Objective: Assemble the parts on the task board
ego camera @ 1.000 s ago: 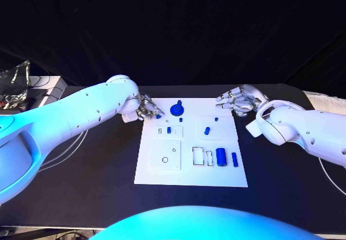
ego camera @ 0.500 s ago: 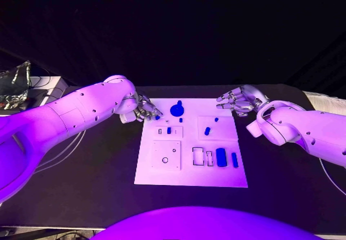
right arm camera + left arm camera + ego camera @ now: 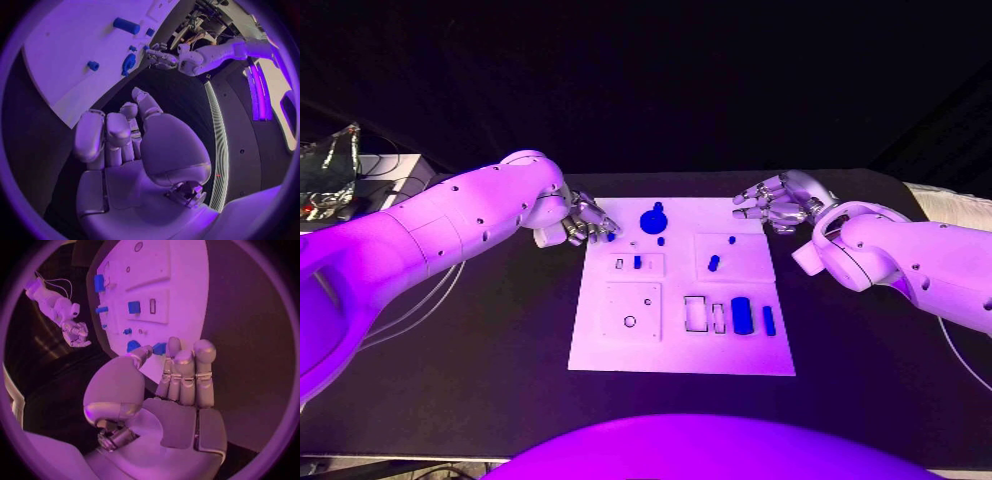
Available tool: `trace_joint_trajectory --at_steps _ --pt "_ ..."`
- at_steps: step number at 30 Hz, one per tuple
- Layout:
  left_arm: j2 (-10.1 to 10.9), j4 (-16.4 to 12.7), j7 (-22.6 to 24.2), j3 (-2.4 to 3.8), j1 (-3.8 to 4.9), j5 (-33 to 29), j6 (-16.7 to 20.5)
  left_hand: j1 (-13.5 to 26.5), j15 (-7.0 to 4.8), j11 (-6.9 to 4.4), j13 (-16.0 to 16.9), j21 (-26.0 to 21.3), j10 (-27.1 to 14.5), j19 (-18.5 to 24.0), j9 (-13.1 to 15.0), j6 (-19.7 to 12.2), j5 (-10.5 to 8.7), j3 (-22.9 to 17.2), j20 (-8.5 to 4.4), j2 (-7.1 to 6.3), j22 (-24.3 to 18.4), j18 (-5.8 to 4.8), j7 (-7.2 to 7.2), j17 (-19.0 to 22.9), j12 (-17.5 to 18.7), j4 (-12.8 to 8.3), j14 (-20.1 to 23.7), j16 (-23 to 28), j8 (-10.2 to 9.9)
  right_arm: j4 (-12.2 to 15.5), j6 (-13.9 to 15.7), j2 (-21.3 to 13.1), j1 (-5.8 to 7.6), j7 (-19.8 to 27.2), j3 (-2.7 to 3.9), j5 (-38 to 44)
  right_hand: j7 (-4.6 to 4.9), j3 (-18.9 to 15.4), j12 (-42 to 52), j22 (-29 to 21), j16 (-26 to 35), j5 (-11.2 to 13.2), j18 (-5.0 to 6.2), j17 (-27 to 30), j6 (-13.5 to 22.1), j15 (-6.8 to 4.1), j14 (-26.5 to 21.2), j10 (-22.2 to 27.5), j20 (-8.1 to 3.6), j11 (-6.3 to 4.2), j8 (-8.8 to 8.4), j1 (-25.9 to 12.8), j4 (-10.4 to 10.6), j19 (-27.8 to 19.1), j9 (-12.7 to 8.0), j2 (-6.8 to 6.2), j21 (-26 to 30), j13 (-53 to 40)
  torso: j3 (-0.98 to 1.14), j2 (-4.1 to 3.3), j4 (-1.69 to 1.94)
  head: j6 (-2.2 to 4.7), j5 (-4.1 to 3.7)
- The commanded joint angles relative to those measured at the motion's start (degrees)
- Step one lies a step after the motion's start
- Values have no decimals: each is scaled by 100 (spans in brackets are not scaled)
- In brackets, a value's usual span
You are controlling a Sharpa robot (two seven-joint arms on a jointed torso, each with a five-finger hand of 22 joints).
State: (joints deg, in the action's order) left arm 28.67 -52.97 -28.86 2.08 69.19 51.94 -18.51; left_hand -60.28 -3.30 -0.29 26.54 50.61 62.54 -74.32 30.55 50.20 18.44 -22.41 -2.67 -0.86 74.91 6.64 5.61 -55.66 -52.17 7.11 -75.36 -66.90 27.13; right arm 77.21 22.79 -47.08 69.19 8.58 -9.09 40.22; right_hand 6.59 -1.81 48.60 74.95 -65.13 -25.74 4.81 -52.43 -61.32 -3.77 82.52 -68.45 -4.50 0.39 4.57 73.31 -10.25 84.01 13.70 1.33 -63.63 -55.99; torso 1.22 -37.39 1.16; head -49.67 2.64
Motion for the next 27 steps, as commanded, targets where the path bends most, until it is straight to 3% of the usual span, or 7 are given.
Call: trace_joint_trajectory --at_steps 1,3,12,17,27 --pt "28 20 -186 -35 -59 -42 -203 -51 14 25 -9 29 -37 51 -103 29 2 -1844 1 123 385 92 32 11 -40 -1773 37 -39 -88 4 -58 -2 1 47 2 33 11 -39 -9 882 29 -11 -3 -4 -13 -30 -7 -2 -37 -40 -33 31 2 427 -8 -18 12 -6 -3 -1 4 4 6" --pt "37 19 -187 -34 -59 -70 -211 -50 23 37 -7 36 -48 56 -328 115 -3 -1890 10 114 385 101 50 20 -59 -1755 45 -44 -232 4 -62 -1 1 47 2 33 11 -39 -9 882 29 -11 -3 -4 -13 -30 -7 -2 -37 -40 -33 31 2 427 -8 -18 12 -6 -3 -1 5 2 4" --pt "89 -10 -196 -30 -59 -229 -265 87 61 93 1 22 -125 107 -941 233 29 -2299 66 77 377 177 145 88 -101 -1764 106 -35 -469 4 -71 -6 1 49 2 33 12 -44 -11 880 30 -11 -1 -3 -11 -30 -8 -1 -37 -40 -34 29 10 426 -9 -21 19 -4 -5 -2 -1 5 14" --pt "113 -30 -199 -27 -59 -278 -280 96 60 92 -13 57 -130 126 -1132 261 99 -2412 74 65 378 199 139 106 -102 -1809 120 -37 -449 3 -73 -7 1 49 2 32 13 -47 -12 879 31 -11 -1 -3 -10 -30 -8 -1 -37 -39 -34 28 15 426 -9 -23 23 -4 -4 0 6 4 22" --pt "127 -30 -204 -25 -59 -314 -236 62 48 78 -36 133 -118 141 -1237 238 135 -2453 66 35 373 202 116 105 -113 -1805 114 -56 -259 1 -75 -8 1 50 2 32 13 -47 -12 879 31 -11 -1 -3 -10 -30 -8 -1 -37 -39 -34 28 15 426 -9 -23 23 -4 -4 -3 2 4 21"
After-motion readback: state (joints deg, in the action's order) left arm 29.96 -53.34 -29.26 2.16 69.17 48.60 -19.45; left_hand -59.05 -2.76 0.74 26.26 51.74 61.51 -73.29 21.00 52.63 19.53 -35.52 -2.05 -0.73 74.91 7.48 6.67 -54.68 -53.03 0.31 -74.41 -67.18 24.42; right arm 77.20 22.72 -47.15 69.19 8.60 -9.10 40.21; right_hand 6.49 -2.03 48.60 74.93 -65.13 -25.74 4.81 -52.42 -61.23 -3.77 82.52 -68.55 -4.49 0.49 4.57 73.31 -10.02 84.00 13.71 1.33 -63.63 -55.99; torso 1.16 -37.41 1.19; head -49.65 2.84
